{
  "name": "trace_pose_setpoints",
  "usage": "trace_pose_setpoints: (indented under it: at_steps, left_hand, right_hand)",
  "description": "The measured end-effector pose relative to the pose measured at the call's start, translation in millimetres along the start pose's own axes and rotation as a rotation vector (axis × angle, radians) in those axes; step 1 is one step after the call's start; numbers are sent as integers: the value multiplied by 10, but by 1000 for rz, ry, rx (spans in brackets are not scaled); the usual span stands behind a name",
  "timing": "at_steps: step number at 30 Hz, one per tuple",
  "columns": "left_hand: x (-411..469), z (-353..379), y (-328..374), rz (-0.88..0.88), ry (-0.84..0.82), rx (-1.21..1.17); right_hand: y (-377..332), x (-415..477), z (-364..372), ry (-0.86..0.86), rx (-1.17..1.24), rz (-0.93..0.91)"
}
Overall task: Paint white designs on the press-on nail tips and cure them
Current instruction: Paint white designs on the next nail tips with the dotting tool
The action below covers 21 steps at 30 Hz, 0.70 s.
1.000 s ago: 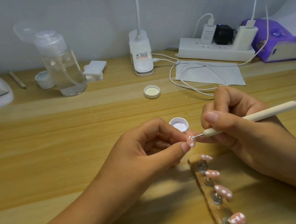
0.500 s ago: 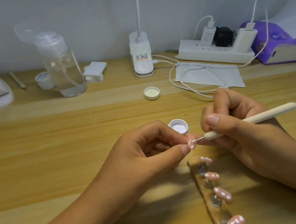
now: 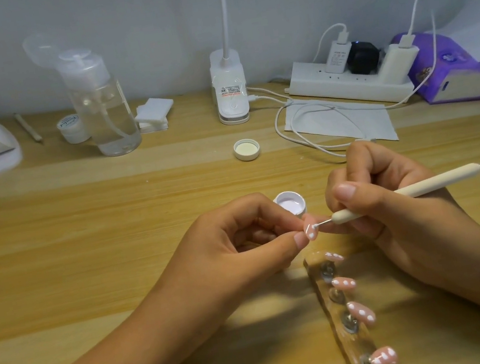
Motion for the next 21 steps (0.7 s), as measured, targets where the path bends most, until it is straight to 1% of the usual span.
trace_pose_setpoints:
  at_steps: [8, 13, 15, 17, 19, 21]
  left_hand:
    - [-1, 10, 17, 14, -11, 31]
    - [-2, -2, 5, 12, -1, 44]
    - [-6, -2, 2, 12, -4, 49]
    - [-11, 5, 6, 14, -11, 44]
    - [-13, 18, 18, 19, -16, 23]
    - [-9, -1, 29, 21, 8, -30]
  right_hand:
    - [3, 11, -10, 12, 60, 5]
    - [-21, -3, 37, -75, 39, -12]
    - [-27, 8, 36, -75, 38, -35]
    - [-49, 22, -31, -13, 22, -84]
    - [-93, 14, -147, 93, -74, -152]
    - [-136, 0, -200, 149, -187, -192]
Point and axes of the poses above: each hand's wrist, its own x-axis towards the middle knuckle, its own z-axis out of the palm, y = z × x, the point moved 9 cm from there along x, towards the middle knuckle, and after that the axes turned 1 degree about z, right-handed, at the moved point
